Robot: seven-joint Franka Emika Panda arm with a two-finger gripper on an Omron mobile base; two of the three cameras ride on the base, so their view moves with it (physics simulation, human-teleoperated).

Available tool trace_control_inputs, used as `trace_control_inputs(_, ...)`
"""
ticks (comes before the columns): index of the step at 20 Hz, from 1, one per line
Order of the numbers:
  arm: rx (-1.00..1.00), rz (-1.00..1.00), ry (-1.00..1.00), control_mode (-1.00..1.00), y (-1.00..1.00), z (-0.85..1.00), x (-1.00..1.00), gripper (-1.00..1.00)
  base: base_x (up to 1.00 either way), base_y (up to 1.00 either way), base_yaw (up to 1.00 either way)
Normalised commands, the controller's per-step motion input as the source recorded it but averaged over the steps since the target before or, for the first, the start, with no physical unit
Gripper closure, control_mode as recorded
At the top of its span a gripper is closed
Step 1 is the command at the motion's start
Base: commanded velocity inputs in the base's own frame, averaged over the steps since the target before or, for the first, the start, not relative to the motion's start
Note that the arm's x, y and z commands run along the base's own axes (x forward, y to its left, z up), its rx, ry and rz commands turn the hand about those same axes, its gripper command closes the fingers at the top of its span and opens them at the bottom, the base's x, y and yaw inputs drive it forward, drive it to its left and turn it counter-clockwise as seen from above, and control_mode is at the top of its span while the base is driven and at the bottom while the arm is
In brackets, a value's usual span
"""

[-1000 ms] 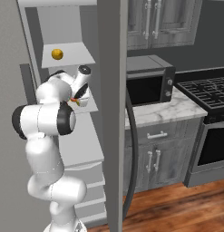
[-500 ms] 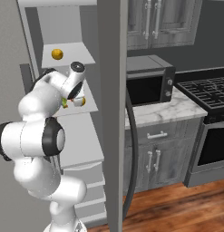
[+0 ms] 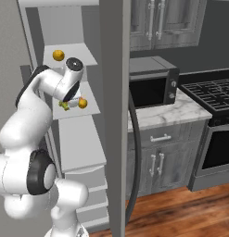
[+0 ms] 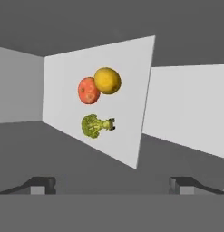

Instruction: Take the lemons from the highest rack and move them to the second highest rack where the squash and broccoli are located, to maximize freezer space. Close the freezer door after rearranging.

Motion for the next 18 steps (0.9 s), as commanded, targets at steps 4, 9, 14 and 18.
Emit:
trace_control_inputs(4,0.08,0.00,-0.20,-1.00,-0.14,0.63,-0.53,-1.00,0.00,0.00,0.00)
trace_control_inputs(9,0.13,0.00,-0.10,-1.00,-0.07,0.58,-0.19,-1.00,0.00,0.00,0.00)
trace_control_inputs(14,0.16,0.00,0.00,-1.00,0.04,0.39,0.05,-1.00,0.00,0.00,0.00)
trace_control_inputs(18,0.19,0.00,0.00,-1.00,0.08,0.37,0.20,-1.00,0.00,0.00,0.00)
